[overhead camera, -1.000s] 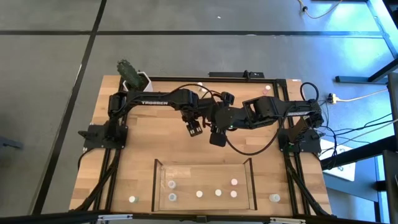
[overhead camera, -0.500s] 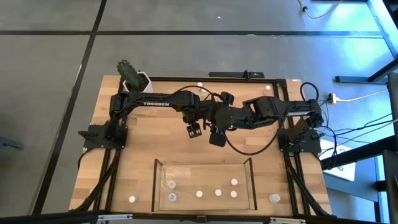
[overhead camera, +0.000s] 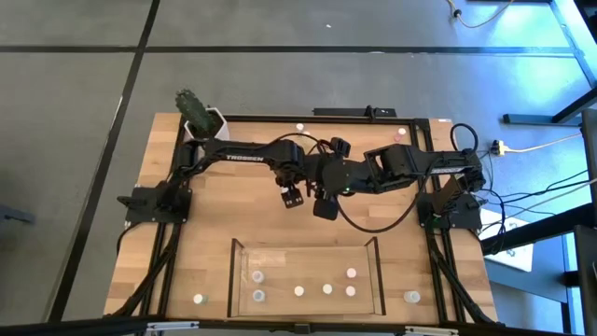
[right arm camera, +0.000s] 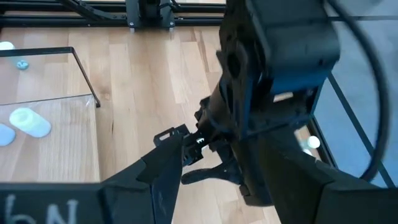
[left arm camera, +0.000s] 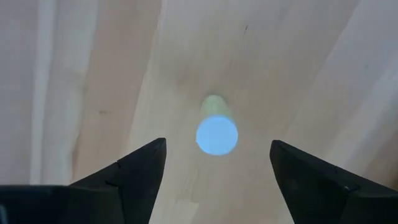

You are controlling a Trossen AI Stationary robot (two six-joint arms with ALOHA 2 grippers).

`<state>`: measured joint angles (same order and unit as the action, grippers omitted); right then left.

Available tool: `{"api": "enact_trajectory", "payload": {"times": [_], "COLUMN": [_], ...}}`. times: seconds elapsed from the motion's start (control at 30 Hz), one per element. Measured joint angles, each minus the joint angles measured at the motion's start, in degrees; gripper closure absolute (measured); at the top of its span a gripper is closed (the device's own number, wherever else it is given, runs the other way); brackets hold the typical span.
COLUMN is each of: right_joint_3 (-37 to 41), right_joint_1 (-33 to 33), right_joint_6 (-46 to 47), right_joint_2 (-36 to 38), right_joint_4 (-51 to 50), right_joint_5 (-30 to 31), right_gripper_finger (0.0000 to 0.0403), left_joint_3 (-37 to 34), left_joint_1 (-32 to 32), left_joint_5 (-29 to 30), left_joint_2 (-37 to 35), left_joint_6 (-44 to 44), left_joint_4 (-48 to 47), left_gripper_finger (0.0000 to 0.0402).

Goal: Pick and place medicine bottles onto shelf by color
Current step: Put the bottom yellow pill bottle on the shelf aligned with the other yellow pill bottle

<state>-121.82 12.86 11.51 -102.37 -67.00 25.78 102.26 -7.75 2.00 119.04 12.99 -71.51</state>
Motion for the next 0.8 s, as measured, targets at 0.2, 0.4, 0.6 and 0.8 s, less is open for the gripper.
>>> {"api": "enact_trajectory", "payload": {"times": [0.2,0.4,0.6,0.8], "right_joint_3": [0.0,0.0,0.0,0.0], "right_joint_1": [0.0,0.0,0.0,0.0], "right_joint_6": [0.0,0.0,0.0,0.0], "right_joint_2": [0.0,0.0,0.0,0.0], "right_joint_4": [0.0,0.0,0.0,0.1], "right_joint_5": [0.0,0.0,0.0,0.0], "right_gripper_finger": [0.0196,0.0196,0.0196,0.0196], "left_joint_3": [0.0,0.0,0.0,0.0], "left_joint_1": [0.0,0.0,0.0,0.0], "left_joint_5": [0.0,0.1,1.3,1.3], "left_joint_2": [3.0,4.1,4.2,4.2], "left_joint_6": [-1.4,-1.3,-0.6,0.4], "left_joint_4": [0.0,0.5,1.3,1.3], "left_gripper_finger": [0.0120,0.0120,0.0120,0.0123]}}
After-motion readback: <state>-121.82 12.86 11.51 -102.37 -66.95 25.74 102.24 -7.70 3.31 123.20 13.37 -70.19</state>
